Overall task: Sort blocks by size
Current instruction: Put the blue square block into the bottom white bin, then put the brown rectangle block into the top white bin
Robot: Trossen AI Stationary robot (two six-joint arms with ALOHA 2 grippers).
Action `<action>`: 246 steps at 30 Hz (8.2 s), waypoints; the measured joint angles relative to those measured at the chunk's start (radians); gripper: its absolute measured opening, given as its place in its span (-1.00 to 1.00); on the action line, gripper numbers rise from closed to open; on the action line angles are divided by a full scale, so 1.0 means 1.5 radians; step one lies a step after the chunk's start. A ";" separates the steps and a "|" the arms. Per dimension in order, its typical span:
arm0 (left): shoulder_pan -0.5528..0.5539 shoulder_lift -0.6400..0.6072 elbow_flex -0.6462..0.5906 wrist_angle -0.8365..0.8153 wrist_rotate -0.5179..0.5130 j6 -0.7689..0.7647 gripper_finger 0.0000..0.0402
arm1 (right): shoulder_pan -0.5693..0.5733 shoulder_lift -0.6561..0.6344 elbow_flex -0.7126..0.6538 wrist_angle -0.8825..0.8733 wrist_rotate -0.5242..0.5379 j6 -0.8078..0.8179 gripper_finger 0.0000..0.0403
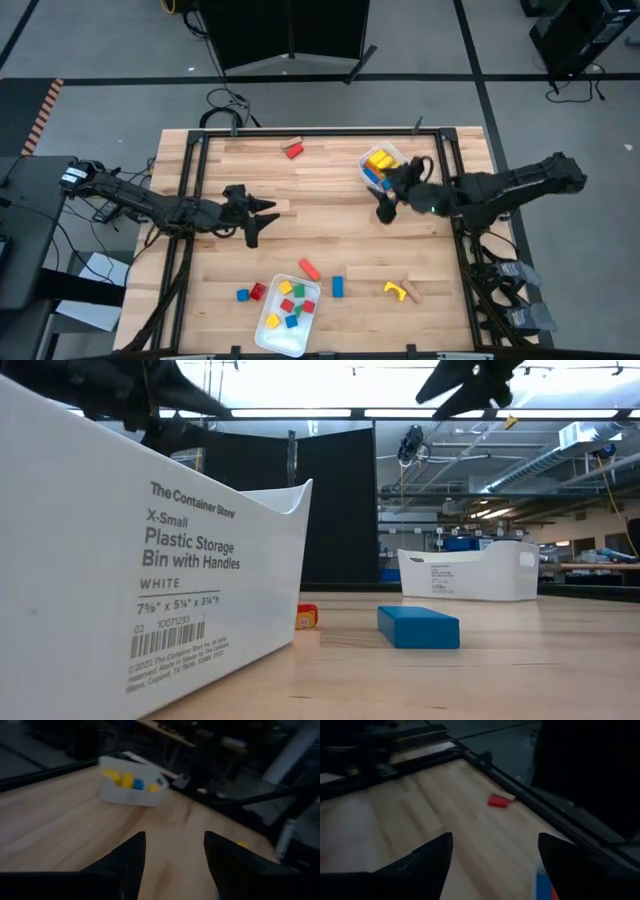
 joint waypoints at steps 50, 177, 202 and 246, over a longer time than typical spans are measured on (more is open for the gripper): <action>0.599 0.794 0.833 -0.756 0.323 0.264 0.22 | 0.199 0.150 0.000 0.249 0.080 -0.064 0.38; -0.329 0.468 0.249 -0.540 0.278 -0.347 -0.26 | 0.195 0.150 0.000 0.320 0.098 -0.161 0.11; -0.262 0.367 0.385 -0.336 0.117 0.142 -0.32 | 0.185 0.150 0.000 0.341 0.098 -0.162 0.05; -0.270 0.197 0.050 0.242 -0.121 0.334 0.57 | 0.335 0.216 0.000 -0.243 -0.257 0.520 0.12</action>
